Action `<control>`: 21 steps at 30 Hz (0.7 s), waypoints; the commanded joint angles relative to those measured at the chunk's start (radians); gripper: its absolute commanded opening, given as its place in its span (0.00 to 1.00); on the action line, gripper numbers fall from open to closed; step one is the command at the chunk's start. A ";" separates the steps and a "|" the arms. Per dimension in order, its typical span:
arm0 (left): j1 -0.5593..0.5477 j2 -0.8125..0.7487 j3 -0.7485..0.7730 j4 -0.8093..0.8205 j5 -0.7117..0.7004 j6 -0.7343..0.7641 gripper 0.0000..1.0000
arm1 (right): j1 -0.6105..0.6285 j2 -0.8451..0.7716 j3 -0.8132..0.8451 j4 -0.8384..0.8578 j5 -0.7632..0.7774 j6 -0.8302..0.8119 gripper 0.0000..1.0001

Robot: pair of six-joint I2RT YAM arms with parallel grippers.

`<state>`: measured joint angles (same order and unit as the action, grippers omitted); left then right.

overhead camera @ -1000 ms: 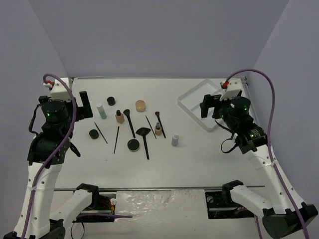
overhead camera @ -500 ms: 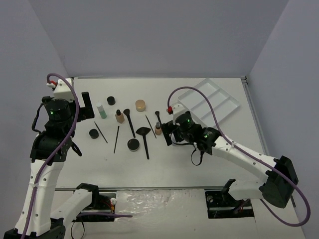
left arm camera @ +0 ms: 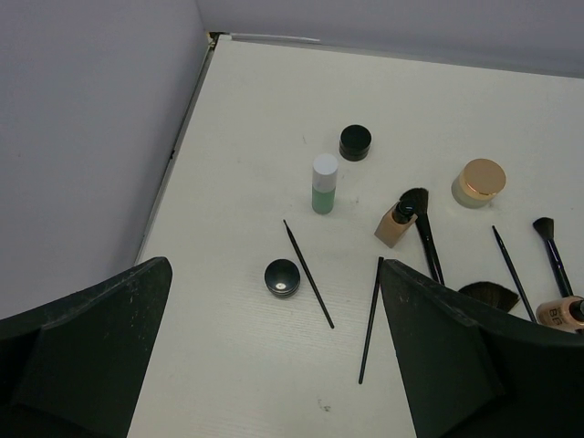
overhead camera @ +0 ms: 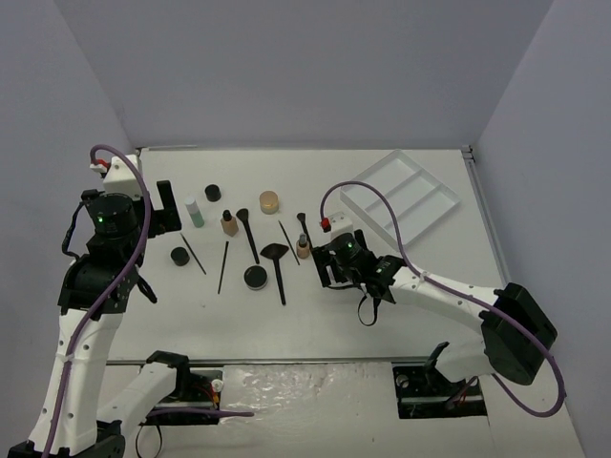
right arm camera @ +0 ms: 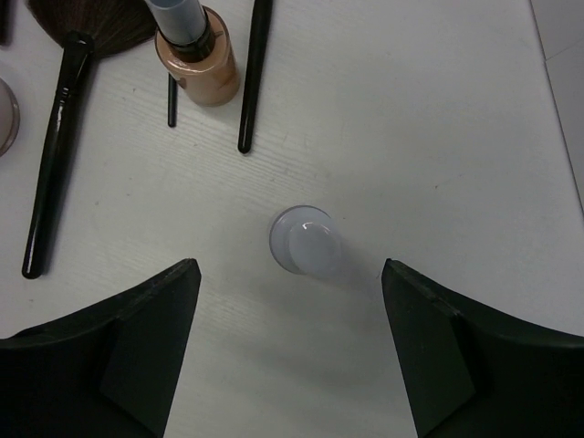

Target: Organize the makeup

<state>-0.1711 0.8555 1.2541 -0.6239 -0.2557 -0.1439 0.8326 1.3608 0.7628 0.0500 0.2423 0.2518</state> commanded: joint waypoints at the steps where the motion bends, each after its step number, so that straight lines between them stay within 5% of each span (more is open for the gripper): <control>1: -0.004 -0.002 0.021 0.041 0.006 -0.016 0.97 | -0.010 0.025 -0.018 0.130 0.048 0.027 0.72; 21: -0.004 0.008 0.017 0.033 0.012 -0.015 0.97 | -0.094 0.064 -0.086 0.292 -0.045 -0.009 0.38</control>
<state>-0.1711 0.8578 1.2521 -0.6390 -0.2514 -0.1462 0.7445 1.4194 0.6776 0.2569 0.2142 0.2570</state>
